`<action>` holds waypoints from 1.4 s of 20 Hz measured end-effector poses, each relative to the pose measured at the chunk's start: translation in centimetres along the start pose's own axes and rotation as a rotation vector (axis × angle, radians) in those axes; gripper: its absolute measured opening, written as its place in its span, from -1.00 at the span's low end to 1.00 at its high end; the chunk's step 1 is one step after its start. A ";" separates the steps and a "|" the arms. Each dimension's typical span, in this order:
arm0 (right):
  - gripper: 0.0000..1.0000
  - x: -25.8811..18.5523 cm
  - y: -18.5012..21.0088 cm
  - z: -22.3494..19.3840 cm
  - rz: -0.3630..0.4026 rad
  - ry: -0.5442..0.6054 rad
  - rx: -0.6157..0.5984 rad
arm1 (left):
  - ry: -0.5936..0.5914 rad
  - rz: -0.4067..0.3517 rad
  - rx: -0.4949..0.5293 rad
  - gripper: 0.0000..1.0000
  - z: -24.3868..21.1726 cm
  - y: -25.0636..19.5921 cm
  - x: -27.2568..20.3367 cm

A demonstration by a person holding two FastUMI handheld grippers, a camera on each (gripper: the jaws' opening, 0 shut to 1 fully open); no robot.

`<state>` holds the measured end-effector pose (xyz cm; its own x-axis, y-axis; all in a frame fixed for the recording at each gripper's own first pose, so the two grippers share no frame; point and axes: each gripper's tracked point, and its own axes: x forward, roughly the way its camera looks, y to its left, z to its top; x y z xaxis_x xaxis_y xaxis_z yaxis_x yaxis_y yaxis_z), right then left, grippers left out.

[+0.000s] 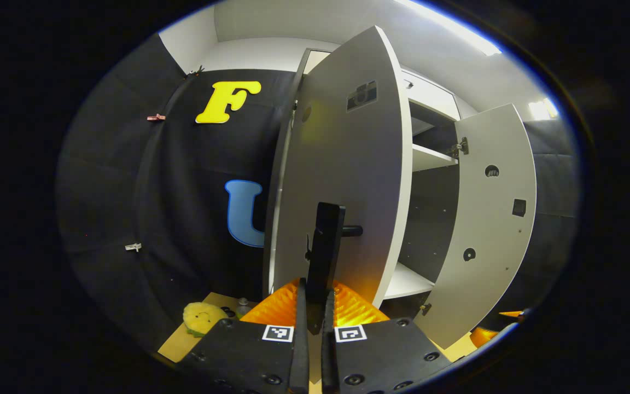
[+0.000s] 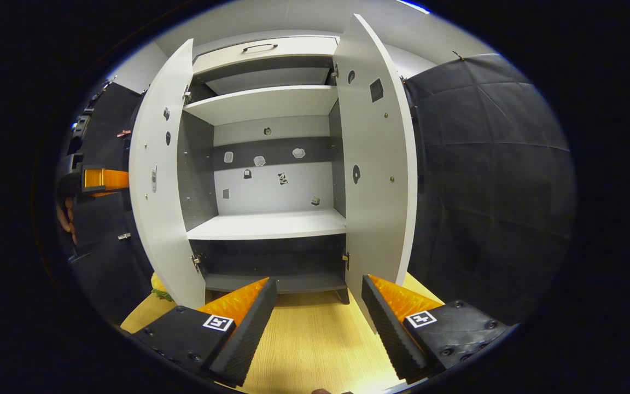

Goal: Open the right door of the double-door shoe cabinet with the right hand, and open the left door with the left hand.

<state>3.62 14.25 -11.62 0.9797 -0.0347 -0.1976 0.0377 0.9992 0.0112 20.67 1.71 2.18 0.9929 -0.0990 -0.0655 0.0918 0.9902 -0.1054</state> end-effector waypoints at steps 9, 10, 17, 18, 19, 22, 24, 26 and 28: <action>0.97 0.2 1.5 0.8 0.035 -0.009 -0.031 | 0.000 0.107 -0.038 -0.90 0.2 7.3 -1.5; 0.97 0.2 1.8 1.0 0.037 -0.009 -0.037 | 0.000 0.114 -0.040 -0.90 0.0 7.4 -1.7; 0.95 0.2 0.6 3.4 0.019 -0.024 -0.042 | 0.057 0.094 -0.061 -0.90 -1.3 4.8 -6.3; 0.95 0.2 0.5 3.8 0.023 -0.030 -0.039 | 0.058 0.084 -0.079 -0.90 -1.5 3.9 -7.2; 0.95 0.2 0.2 4.2 0.029 -0.037 -0.036 | 0.054 0.083 -0.089 -0.91 -1.8 3.0 -8.0; 0.95 -0.2 -0.9 5.2 0.053 -0.052 -0.021 | 0.058 0.093 -0.049 -0.90 -2.5 0.1 -9.1; 0.95 -0.8 -1.9 5.8 0.069 -0.058 -0.015 | 0.049 0.105 -0.010 -0.88 -2.1 -2.1 -9.6; 0.95 -1.5 -3.4 6.3 0.080 -0.060 -0.023 | 0.014 0.101 -0.012 -0.77 -1.3 -4.6 -10.4; 0.95 -2.5 -4.9 7.1 0.079 -0.082 -0.022 | -0.016 0.086 -0.013 -0.57 -1.0 -7.1 -11.3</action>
<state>2.37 9.29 -4.26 0.9923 0.0436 -0.1158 -0.0437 0.9990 0.0020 8.71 -4.30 2.66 0.9982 -0.0117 -0.0589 0.0050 0.9936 -0.1128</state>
